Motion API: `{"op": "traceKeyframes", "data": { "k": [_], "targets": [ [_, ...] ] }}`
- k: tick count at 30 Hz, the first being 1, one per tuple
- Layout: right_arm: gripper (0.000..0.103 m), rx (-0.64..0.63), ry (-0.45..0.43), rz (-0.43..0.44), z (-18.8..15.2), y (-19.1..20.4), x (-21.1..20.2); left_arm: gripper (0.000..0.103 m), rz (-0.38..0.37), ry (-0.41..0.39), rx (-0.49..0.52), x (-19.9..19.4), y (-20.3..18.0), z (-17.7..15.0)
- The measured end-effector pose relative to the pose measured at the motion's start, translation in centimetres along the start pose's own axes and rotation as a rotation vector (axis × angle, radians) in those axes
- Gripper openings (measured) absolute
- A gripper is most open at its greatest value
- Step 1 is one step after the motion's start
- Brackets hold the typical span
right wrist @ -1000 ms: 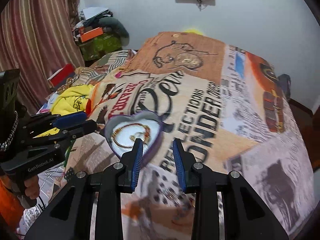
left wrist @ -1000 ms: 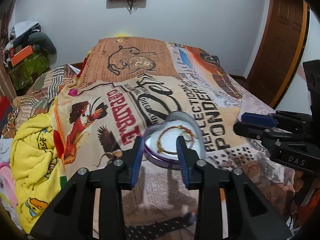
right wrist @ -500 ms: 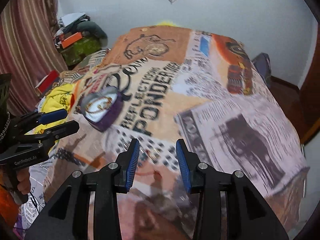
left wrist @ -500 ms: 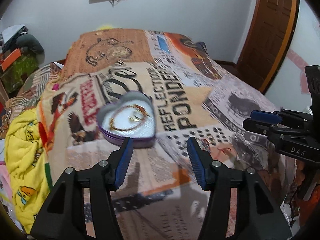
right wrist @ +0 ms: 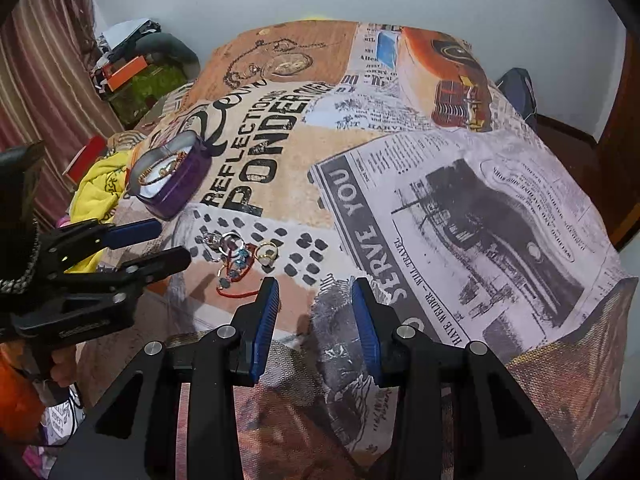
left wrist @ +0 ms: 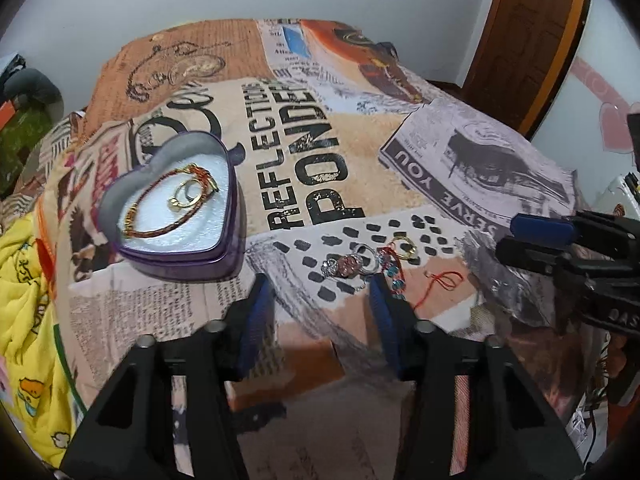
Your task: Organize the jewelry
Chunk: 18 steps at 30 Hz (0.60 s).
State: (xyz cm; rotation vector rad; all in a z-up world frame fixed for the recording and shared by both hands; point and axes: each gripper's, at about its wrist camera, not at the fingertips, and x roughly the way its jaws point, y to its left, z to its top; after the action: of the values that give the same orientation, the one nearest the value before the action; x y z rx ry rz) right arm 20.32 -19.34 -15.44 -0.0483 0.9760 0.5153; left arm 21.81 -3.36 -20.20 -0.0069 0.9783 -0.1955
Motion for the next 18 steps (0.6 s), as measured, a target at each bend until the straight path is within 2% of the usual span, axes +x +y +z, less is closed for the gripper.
{"op": "traceKeyframes", "data": {
  "k": [1,4,10,15,18],
  "targets": [
    [0.035,0.002,0.001,0.001,0.0,-0.1,0.1,0.033,-0.01,0.008,-0.003,0.3,0.0,0.1],
    [0.035,0.011,0.007,0.01,-0.1,-0.4,0.5,0.028,-0.031,0.013,0.004,1.0,-0.1,0.5],
    [0.035,0.015,0.026,0.029,-0.1,-0.5,1.4,0.015,-0.012,0.009,0.014,1.9,-0.1,0.9],
    [0.035,-0.004,0.035,0.042,0.1,0.0,2.0,0.008,-0.021,0.001,0.016,2.0,0.1,0.7],
    [0.035,-0.018,0.041,0.049,0.4,0.4,2.5,0.008,-0.035,-0.003,0.011,2.1,0.3,0.7]
  ]
}}
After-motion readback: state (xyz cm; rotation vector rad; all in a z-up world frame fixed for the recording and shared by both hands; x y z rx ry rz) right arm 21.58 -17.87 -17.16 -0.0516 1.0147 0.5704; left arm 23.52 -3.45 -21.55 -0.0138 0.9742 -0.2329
